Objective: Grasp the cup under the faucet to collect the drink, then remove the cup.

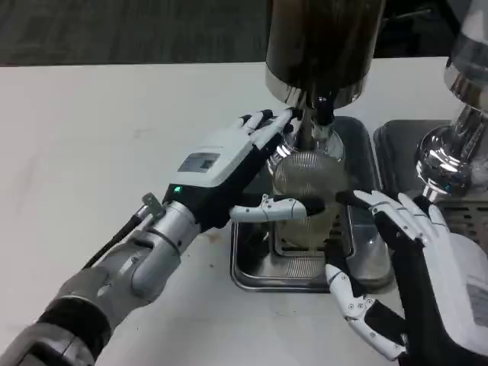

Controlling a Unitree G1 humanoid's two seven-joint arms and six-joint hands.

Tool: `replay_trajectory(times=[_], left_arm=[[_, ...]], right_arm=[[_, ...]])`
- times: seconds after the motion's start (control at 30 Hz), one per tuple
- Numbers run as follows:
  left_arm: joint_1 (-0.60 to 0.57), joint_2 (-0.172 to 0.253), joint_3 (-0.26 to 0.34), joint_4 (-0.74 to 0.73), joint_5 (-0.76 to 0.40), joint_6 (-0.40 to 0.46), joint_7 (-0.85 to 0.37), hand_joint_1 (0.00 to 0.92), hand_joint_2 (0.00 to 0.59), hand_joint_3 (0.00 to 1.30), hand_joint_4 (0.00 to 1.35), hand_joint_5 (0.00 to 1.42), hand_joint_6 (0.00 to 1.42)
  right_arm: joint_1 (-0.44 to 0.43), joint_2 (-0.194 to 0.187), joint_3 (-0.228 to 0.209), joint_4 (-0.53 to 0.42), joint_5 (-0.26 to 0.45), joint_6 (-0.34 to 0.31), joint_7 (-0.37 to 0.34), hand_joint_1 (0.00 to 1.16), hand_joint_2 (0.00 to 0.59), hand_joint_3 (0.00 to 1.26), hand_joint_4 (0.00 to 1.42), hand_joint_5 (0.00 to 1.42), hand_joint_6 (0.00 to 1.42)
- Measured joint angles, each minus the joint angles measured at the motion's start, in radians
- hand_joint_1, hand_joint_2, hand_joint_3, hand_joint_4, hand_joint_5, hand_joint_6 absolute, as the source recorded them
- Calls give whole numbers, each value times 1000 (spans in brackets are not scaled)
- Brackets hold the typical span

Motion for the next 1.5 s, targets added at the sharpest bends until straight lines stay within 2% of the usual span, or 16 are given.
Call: replay_trajectory(times=[0.23, 0.37, 0.57, 0.67, 0.7, 0.83, 0.87, 0.9, 0.93, 1.0, 1.07, 1.13, 1.27, 1.4, 1.5], left_arm=[[69, 48, 44, -103, -22, -35, 3, 8, 41, 5, 0, 0, 0], [157, 108, 100, -237, -70, -69, -12, 8, 39, 10, 0, 0, 0], [319, 181, 195, -446, -138, -67, -96, 15, 44, 13, 0, 0, 0], [408, 230, 268, -553, -235, -86, -153, 23, 66, 18, 0, 0, 0], [440, 251, 311, -594, -281, -96, -179, 7, 77, 28, 0, 0, 0], [488, 283, 401, -665, -398, -101, -245, 0, 87, 63, 0, 0, 0], [506, 287, 425, -683, -472, -102, -297, 0, 87, 65, 0, 0, 0], [512, 292, 445, -691, -516, -101, -332, 0, 80, 95, 4, 8, 31], [517, 296, 468, -700, -561, -101, -368, 0, 67, 140, 70, 85, 134], [520, 301, 501, -720, -639, -94, -419, 0, 52, 176, 137, 153, 194], [518, 302, 557, -748, -799, -62, -528, 0, 53, 205, 188, 213, 236], [511, 303, 572, -752, -889, -30, -612, 0, 46, 228, 215, 242, 246], [442, 306, 602, -757, -1131, 116, -918, 0, 43, 237, 240, 258, 244], [366, 305, 628, -759, -1283, 294, -1134, 0, 27, 242, 238, 254, 201], [307, 302, 639, -741, -1346, 416, -1246, 0, 16, 216, 199, 223, 154]], right_arm=[[-23, -3, 1, 8, 12, 0, 0, 484, 456, 325, 223, 136, 33], [-27, -3, 0, 21, 23, -1, -1, 484, 456, 325, 223, 136, 33], [-44, -5, -1, 40, 30, -7, -13, 484, 456, 323, 223, 136, 33], [-58, -6, -3, 45, 32, -9, -19, 484, 456, 320, 224, 136, 33], [-65, -8, -6, 49, 34, -9, -19, 484, 456, 319, 224, 135, 33], [-81, -17, -12, 66, 34, -9, -19, 484, 456, 315, 222, 134, 33], [-90, -21, -13, 77, 34, -10, -19, 484, 456, 308, 214, 134, 33], [-93, -25, -15, 81, 35, -10, -19, 484, 456, 306, 212, 133, 33], [-97, -32, -18, 86, 36, -10, -19, 484, 456, 306, 212, 133, 33], [-101, -40, -24, 92, 39, -10, -19, 478, 464, 303, 201, 124, 33], [-110, -47, -32, 109, 43, -10, -19, 474, 465, 297, 191, 123, 33], [-114, -52, -37, 116, 44, -10, -19, 469, 466, 272, 163, 122, 33], [-124, -70, -48, 119, 38, -10, -19, 464, 466, 212, 104, 88, 33], [-125, -82, -60, 126, 21, 5, -13, 462, 466, 152, 39, 33, 17], [-126, -84, -69, 130, 5, 32, 7, 450, 467, 127, 13, 6, 2]])
